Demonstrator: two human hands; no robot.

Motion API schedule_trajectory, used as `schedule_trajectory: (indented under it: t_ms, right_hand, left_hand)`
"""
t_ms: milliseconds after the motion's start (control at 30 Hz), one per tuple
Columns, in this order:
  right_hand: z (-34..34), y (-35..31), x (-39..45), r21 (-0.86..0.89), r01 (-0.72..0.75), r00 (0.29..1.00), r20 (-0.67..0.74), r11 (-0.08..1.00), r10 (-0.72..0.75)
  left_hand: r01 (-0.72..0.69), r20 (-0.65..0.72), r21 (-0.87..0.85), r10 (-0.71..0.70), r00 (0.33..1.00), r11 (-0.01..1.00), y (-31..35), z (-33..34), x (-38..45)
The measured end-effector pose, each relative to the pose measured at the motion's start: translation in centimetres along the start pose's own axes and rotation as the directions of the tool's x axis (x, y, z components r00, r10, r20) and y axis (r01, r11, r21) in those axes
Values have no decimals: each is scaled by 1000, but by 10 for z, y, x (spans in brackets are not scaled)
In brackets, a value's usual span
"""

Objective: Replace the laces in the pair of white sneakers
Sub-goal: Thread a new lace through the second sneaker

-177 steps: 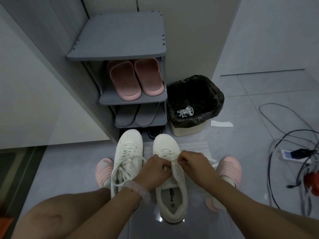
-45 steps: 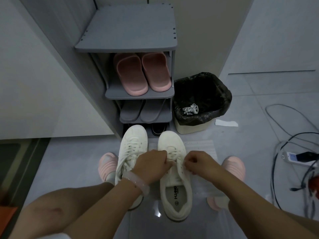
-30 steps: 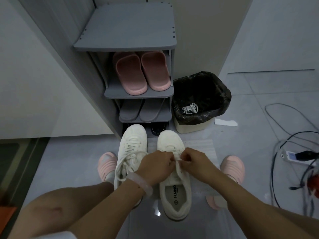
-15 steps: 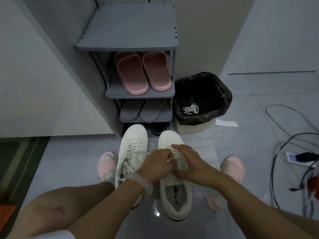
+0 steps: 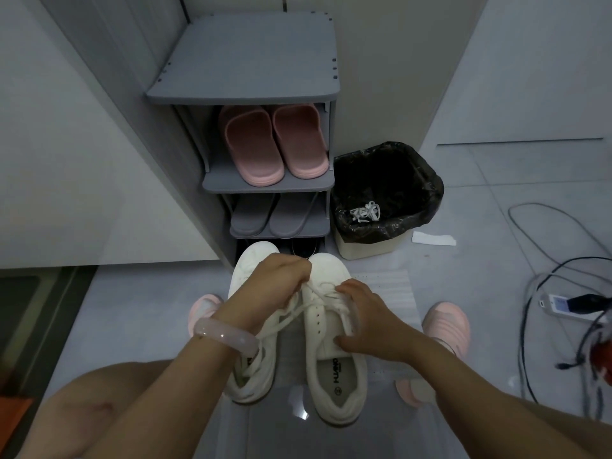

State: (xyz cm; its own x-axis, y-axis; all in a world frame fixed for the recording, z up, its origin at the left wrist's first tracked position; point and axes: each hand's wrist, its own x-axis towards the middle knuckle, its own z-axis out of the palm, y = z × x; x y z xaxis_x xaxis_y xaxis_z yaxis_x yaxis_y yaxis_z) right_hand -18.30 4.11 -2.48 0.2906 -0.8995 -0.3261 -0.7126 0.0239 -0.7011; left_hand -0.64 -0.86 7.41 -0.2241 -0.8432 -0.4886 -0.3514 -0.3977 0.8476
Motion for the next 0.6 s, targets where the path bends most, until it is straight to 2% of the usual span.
schedule_trajectory:
  t_ms: [133, 233, 333, 400, 433, 467, 533, 600]
  right_hand:
    - [-1, -2, 1, 14, -6, 1000, 14, 1000, 5]
    - [-3, -8, 0, 50, -36, 999, 42, 998, 34]
    - [-9, -18, -2, 92, 4, 995, -99, 996, 5]
    - [-11, -24, -3, 92, 39, 991, -135, 995, -27]
    - [-12, -27, -5, 177, 18, 989, -146, 984, 8]
    - [-12, -29, -5, 314, -20, 981, -178, 949, 79]
    - [-19, -28, -4, 616, -64, 912, -284, 785, 298]
    - [-35, -25, -1, 834, -15, 790, -328, 552, 517]
  left_hand:
    - [-20, 149, -103, 35, 988, 994, 9, 4, -12]
    - [-98, 104, 115, 86, 991, 988, 4, 5, -6]
    - [-256, 54, 262, 250, 967, 931, 4, 8, 2]
    - [-420, 170, 260, 387, 906, 869, 5, 10, 2]
    - [-504, 243, 289, 447, 861, 814, 6, 12, 1]
    - [-577, 290, 323, 502, 815, 750, 7, 12, 0]
    - [-660, 278, 343, 599, 751, 668, 8, 9, 0]
    - [-655, 168, 306, 638, 751, 691, 6, 5, 2]
